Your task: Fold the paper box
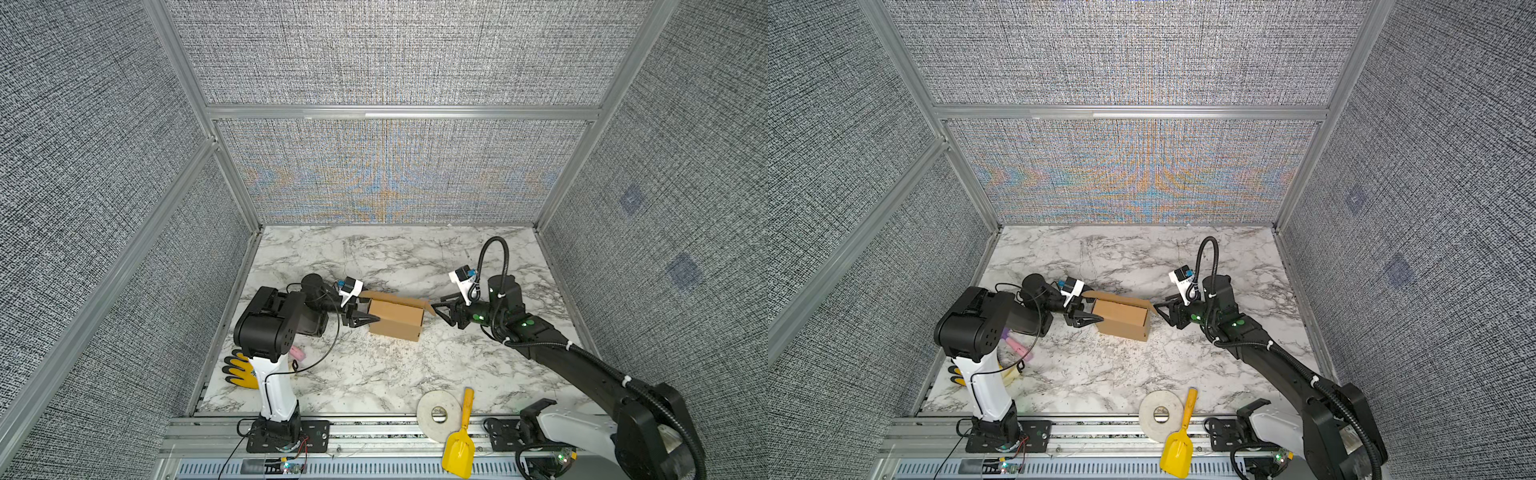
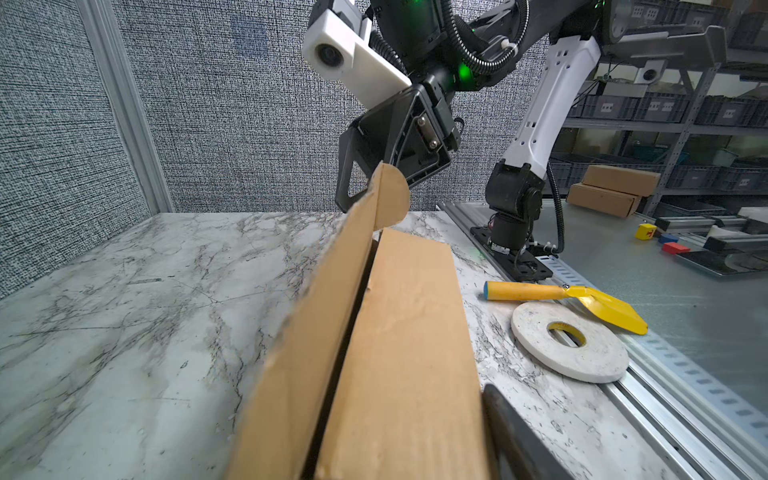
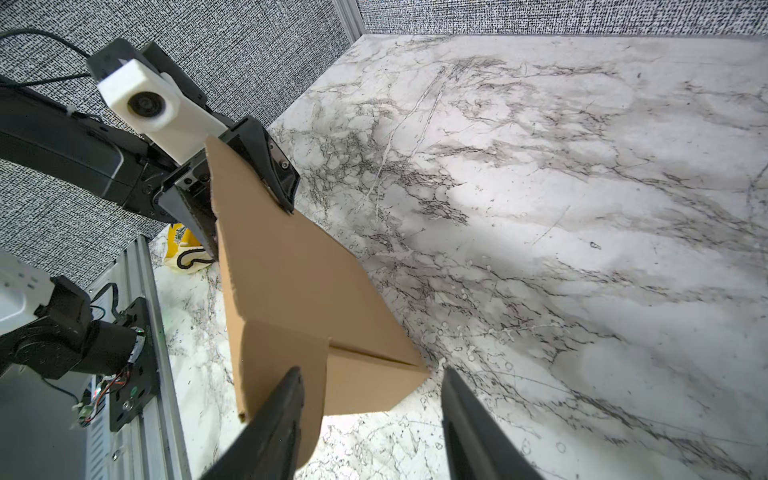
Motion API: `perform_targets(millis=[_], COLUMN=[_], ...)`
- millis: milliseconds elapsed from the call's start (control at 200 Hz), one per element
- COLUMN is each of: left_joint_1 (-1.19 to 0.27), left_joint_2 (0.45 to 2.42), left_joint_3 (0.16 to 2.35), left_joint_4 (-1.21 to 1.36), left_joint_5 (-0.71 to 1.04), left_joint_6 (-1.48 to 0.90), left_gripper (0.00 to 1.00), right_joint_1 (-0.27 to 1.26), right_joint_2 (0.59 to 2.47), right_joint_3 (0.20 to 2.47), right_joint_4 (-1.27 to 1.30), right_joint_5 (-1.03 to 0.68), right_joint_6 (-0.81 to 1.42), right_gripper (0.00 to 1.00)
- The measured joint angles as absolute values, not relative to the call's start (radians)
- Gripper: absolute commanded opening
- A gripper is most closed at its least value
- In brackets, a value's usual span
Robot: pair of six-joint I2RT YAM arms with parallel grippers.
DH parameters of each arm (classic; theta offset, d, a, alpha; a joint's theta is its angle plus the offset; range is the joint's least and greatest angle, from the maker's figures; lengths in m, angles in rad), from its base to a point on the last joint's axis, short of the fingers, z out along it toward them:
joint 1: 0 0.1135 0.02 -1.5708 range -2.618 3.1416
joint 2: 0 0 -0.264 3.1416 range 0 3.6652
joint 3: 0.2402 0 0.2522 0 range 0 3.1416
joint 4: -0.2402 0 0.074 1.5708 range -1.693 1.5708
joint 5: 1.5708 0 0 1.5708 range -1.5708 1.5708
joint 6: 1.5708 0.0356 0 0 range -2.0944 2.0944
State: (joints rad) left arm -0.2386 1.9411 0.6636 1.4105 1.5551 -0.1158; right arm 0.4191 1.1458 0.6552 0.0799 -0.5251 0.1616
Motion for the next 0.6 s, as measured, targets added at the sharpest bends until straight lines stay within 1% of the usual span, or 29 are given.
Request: perform_targets(millis=[135,245,310,395,455,601], left_joint_1=[-0.239,-0.239,-0.239,-0.238,-0.238,-0.238], left_joint_2=[1.944,1.955,1.955,1.956,1.960,1.956], left_joint_3=[0.664,0.664,0.664,0.665,0.665,0.665], left_joint_4=[1.409,1.408,1.408,1.409,1.409,1.404], left_joint_5=[1.555,1.555,1.555,1.555,1.555,1.555], left_joint_6=[-0.115,-0.115,-0.116,-0.116,-0.117,-0.117], left_gripper=[0.63,0.62,0.62,0.62,0.62,0.62], right_joint_1=[0.419,0.429,0.452,0.495,0.525,0.579], right_joint_2=[1.092,1.070,1.081,1.146,1.214,1.403], right_joint_3=[0.685,0.753,0.805,0.922,1.030,1.298], right_joint_4=[0.035,-0.014,-0.055,-0.136,-0.216,-0.429], right_joint_5=[-0.490,-0.453,-0.442,-0.442,-0.442,-0.445], right_joint_6=[0.175,0.174,0.153,0.071,-0.012,-0.216], right_gripper=[0.54,0.54,0.58,0.64,0.66,0.66])
